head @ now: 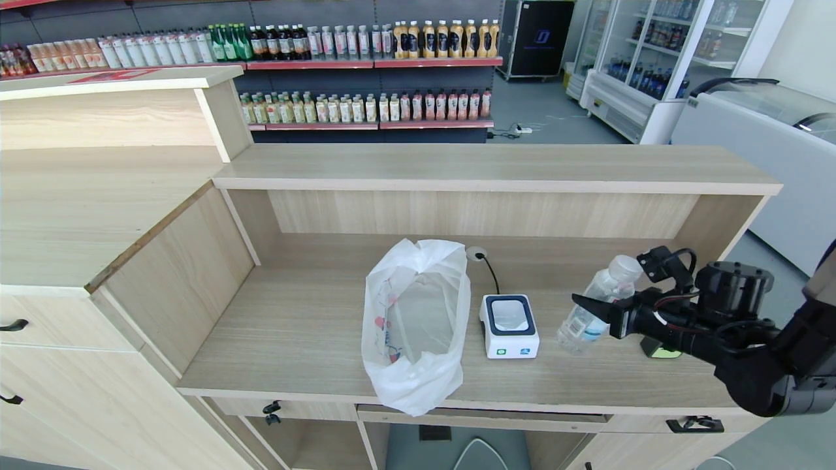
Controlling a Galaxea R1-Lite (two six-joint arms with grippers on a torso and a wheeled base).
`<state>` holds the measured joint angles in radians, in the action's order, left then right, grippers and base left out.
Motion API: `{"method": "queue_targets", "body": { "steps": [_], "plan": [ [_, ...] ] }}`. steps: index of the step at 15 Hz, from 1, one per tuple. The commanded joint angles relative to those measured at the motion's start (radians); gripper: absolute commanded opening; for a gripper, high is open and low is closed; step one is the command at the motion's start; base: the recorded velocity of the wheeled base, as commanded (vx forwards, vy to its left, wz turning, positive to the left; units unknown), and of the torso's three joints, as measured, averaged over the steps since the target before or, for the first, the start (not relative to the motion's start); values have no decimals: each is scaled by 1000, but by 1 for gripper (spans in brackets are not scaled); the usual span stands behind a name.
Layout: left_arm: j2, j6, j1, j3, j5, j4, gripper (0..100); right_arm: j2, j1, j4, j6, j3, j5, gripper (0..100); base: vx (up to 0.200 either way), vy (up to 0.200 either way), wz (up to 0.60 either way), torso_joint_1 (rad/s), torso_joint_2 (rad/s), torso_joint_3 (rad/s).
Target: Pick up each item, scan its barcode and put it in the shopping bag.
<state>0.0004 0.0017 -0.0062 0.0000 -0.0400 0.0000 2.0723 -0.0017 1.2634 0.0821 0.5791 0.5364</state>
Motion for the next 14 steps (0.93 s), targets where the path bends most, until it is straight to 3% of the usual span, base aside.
{"method": "queue_targets", "body": {
  "steps": [1,3,7,8,9,11,14],
  "plan": [
    [1,0,0,0,0,0,100,-360,-8,-279,-111,71,137,0,0,0,0,0,0,0],
    [1,0,0,0,0,0,100,-525,-14,-418,-200,113,260,0,0,0,0,0,0,0],
    [1,0,0,0,0,0,100,-713,-8,-432,-341,76,544,0,0,0,0,0,0,0],
    [1,0,0,0,0,0,100,-713,-8,-432,-341,76,544,0,0,0,0,0,0,0],
    [1,0,0,0,0,0,100,-772,81,-432,-380,76,596,0,0,0,0,0,0,0],
    [1,0,0,0,-1,0,100,-802,189,-429,-415,76,599,0,0,0,0,0,0,0],
    [1,0,0,0,0,0,100,-816,272,-427,-469,74,602,0,0,0,0,0,0,0]
  ]
}}
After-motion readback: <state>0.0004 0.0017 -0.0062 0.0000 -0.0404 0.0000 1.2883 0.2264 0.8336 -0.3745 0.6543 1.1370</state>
